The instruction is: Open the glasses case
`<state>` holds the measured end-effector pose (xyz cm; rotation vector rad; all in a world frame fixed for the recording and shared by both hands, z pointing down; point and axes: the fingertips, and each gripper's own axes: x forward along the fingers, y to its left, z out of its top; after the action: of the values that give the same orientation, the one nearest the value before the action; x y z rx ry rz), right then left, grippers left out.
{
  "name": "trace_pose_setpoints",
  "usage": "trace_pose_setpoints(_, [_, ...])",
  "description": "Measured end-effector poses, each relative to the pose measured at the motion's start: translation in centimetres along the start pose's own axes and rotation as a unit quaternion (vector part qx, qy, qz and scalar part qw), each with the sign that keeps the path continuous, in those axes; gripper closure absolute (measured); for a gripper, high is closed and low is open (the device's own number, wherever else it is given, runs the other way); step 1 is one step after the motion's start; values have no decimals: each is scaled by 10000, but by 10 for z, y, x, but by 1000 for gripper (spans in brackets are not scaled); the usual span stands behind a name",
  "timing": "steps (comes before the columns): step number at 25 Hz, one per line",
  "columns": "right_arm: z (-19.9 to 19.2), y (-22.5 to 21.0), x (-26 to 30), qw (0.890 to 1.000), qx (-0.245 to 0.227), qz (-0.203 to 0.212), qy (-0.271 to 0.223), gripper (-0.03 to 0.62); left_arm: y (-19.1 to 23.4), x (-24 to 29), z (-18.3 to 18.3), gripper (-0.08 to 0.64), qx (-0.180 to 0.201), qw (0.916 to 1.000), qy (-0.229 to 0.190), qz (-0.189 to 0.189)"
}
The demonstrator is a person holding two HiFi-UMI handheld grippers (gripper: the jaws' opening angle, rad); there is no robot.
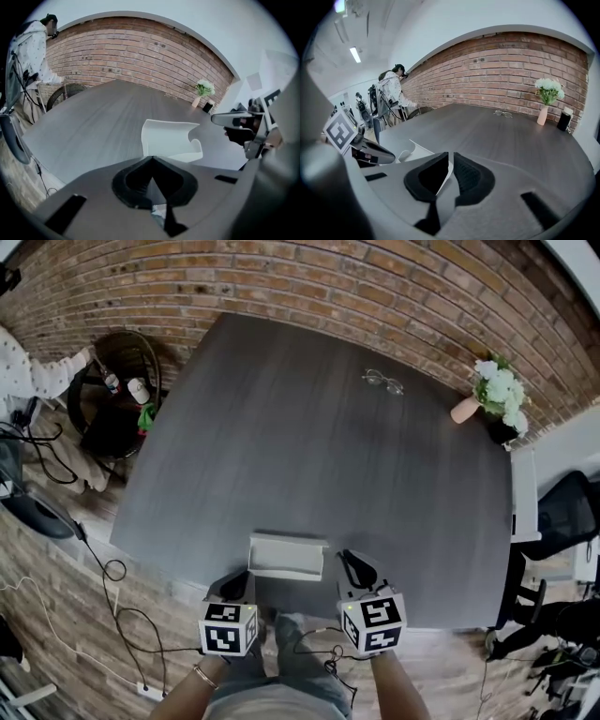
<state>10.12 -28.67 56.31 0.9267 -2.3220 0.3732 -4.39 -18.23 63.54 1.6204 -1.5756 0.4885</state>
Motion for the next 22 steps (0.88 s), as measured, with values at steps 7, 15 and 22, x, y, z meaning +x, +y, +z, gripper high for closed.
trace_pose_setpoints(7, [41,-12,-26,9976,287,-271,-571,583,5,-45,84,565,19,9940,-1091,13])
trace_pose_setpoints(15, [129,-40,-79,9806,465,-726,-1762,588,5,-122,221,565,574,9592,-2768,61])
trace_pose_setpoints(22, [192,-74,-138,9537,551,-1320,-2646,589,2,-187,311,565,965,9150,-3916,76])
